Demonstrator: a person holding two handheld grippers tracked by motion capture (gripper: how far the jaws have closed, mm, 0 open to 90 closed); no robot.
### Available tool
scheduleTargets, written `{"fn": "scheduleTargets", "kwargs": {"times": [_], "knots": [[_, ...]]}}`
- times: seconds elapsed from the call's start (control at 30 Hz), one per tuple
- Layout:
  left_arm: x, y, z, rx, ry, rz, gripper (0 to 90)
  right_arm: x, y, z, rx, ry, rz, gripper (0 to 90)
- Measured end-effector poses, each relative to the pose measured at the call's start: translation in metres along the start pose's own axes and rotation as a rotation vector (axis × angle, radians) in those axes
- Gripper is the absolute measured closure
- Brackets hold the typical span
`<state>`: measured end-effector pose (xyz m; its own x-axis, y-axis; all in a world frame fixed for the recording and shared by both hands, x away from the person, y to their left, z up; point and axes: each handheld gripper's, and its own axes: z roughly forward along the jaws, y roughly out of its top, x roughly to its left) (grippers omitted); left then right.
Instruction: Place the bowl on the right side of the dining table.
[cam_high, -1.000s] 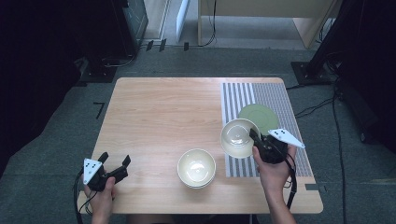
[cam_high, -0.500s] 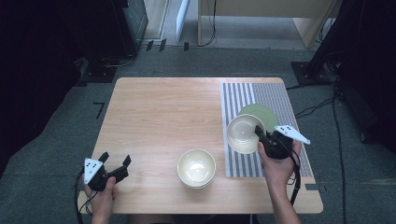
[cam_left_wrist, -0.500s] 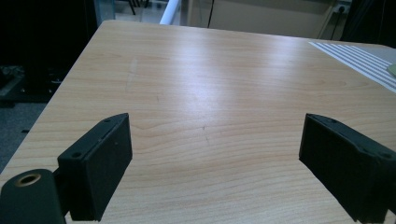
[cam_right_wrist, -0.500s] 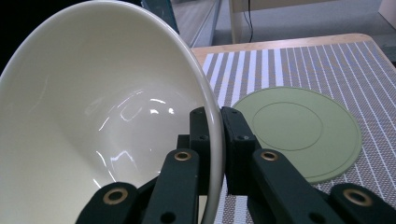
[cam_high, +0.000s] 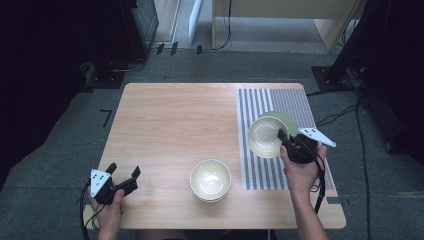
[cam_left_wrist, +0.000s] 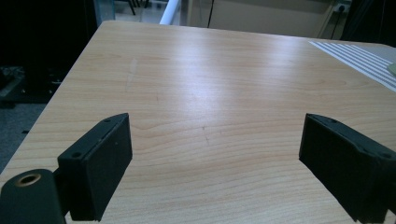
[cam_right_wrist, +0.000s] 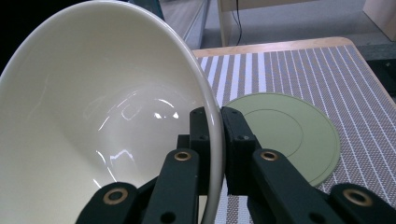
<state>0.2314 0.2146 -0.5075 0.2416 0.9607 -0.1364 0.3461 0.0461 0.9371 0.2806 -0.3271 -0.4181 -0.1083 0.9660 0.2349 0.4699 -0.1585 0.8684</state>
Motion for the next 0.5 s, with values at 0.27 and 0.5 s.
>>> {"fn": "scheduleTargets", "kwargs": {"times": [0.27, 0.5], "knots": [[0.0, 0.0, 0.0, -0.001, -0.001, -0.001, 9.4, -0.006, 0.007, 0.009, 0.01, -0.024, 0.008, 84.8], [0.0, 0.0, 0.0, -0.002, -0.001, 0.0, 9.4, -0.014, 0.01, 0.017, 0.025, -0.045, 0.018, 84.8]]}}
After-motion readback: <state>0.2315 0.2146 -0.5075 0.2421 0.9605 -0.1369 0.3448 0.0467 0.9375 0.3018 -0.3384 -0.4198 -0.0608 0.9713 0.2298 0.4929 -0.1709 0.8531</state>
